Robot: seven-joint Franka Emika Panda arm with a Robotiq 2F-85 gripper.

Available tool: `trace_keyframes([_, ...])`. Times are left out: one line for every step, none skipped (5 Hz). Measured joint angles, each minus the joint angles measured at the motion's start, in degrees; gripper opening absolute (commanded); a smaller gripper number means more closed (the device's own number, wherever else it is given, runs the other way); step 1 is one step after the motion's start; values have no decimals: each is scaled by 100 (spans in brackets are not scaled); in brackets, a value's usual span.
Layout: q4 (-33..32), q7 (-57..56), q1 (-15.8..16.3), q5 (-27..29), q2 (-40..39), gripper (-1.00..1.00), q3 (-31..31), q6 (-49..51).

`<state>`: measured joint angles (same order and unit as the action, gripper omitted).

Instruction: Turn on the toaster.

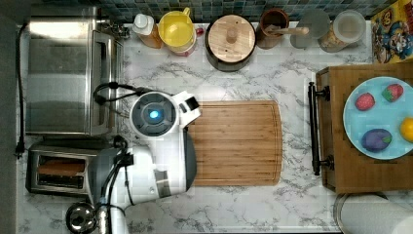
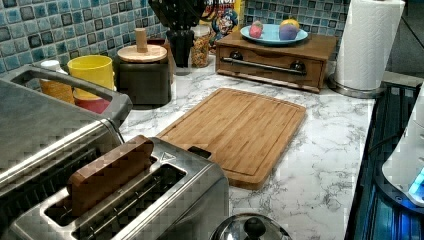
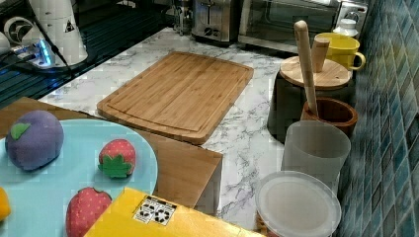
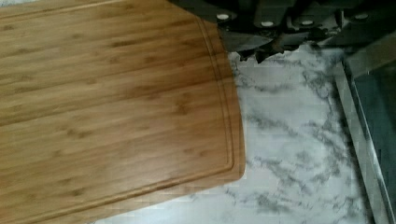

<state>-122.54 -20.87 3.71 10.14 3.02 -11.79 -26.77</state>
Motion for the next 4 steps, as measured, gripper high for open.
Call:
trace_keyframes([-134,0,79,0,44,-100,-291,-1])
trace_keyframes([-313,-119,217,93,182,-100,-428,0])
trace_keyframes([-548,-239,370,307,568,-100,-467,113])
trace_keyframes([-627,-380,443,462,968,-100,-585,78])
